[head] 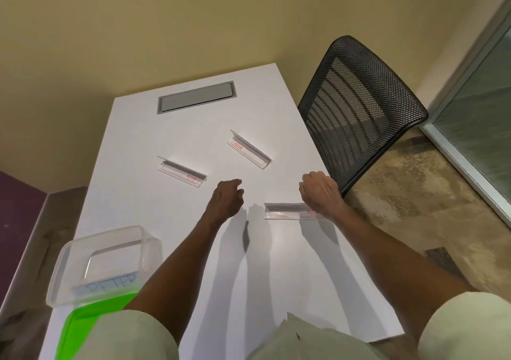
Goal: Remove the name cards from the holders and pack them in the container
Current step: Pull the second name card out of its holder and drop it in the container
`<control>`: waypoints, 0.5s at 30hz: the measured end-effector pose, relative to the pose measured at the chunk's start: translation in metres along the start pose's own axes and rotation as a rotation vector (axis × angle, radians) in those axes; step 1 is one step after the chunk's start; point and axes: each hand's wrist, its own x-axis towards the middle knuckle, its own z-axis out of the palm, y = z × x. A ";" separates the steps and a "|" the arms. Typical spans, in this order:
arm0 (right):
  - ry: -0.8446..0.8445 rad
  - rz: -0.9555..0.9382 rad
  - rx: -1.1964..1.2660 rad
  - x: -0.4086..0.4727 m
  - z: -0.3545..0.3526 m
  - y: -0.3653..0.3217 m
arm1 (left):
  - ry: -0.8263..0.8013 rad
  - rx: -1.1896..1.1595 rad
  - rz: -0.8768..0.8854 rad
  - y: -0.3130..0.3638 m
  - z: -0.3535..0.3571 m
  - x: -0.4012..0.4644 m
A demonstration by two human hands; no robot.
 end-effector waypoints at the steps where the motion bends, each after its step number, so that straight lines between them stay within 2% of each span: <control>1: -0.036 0.017 -0.009 0.002 0.004 0.005 | -0.013 0.033 0.008 0.000 0.004 0.002; 7: -0.176 0.173 0.010 0.011 0.018 0.031 | -0.127 0.124 -0.025 0.011 0.018 0.020; 15: -0.346 0.304 0.085 0.014 0.031 0.050 | -0.311 0.046 -0.144 0.031 0.033 0.037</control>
